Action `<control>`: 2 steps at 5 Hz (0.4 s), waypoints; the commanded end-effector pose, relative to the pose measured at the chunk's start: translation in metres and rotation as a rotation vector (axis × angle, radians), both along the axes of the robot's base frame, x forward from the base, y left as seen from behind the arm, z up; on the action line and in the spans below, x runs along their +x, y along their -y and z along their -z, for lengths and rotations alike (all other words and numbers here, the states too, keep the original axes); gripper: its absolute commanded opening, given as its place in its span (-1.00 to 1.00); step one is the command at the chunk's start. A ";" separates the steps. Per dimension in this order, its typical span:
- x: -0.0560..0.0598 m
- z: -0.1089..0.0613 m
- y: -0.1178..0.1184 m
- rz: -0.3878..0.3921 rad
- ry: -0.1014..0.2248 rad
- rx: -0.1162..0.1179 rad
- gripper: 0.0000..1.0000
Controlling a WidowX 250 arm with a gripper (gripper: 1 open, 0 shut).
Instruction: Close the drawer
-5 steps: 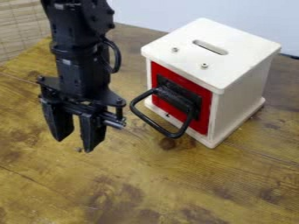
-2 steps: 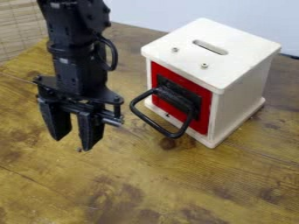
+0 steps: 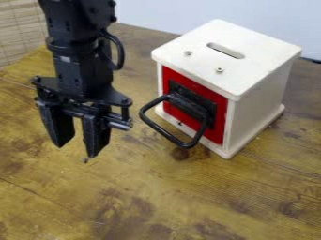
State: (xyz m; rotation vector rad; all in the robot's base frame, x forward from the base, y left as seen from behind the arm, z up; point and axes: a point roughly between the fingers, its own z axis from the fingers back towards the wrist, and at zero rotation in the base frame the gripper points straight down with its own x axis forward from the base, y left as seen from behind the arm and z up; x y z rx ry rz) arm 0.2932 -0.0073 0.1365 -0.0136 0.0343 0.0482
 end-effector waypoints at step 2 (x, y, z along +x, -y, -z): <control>0.004 -0.030 0.006 0.047 0.116 0.029 -1.00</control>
